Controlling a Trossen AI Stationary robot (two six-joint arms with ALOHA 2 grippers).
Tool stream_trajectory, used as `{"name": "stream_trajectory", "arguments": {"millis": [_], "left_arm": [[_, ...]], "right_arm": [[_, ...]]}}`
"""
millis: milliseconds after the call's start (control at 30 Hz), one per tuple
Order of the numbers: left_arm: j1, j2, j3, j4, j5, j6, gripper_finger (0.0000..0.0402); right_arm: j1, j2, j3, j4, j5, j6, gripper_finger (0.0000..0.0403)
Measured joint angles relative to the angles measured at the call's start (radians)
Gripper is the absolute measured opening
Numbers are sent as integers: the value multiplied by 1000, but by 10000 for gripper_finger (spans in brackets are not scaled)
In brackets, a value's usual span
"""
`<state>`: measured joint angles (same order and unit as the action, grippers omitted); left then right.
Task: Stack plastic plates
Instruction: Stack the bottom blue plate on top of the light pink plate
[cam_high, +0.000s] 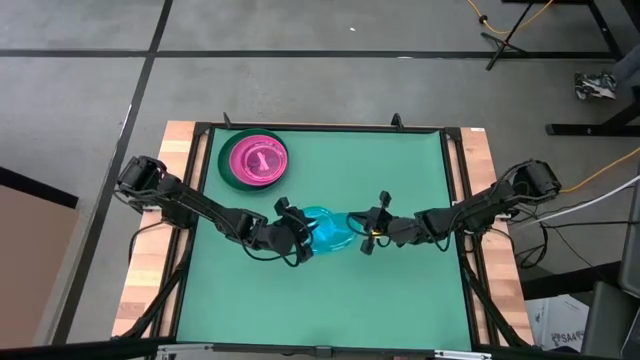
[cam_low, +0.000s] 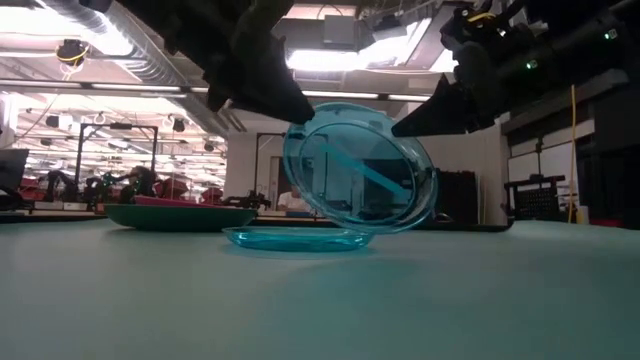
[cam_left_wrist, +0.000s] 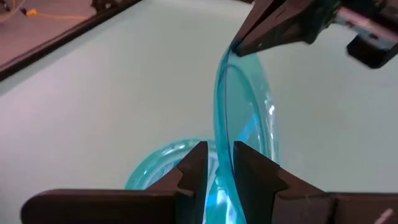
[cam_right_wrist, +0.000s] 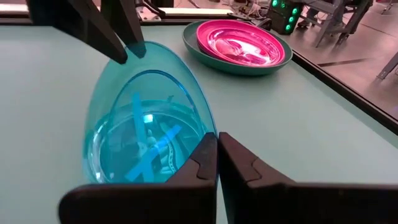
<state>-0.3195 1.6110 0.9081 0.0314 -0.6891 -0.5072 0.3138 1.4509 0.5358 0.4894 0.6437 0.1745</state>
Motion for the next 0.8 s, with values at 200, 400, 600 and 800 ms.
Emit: {"name": "stream_trajectory", "arguments": {"millis": [200,400,600,800], "left_arm": [[0,0,0,-32,0,-41,70],[0,0,0,-32,0,-42,70],[0,0,0,-32,-5,-42,70],[0,0,0,-32,-8,-42,61]], "right_arm": [[0,0,0,26,-15,-1,0],[0,0,0,26,-15,-1,0],[0,0,0,27,-15,0,0],[0,0,0,33,-16,1,0]]}}
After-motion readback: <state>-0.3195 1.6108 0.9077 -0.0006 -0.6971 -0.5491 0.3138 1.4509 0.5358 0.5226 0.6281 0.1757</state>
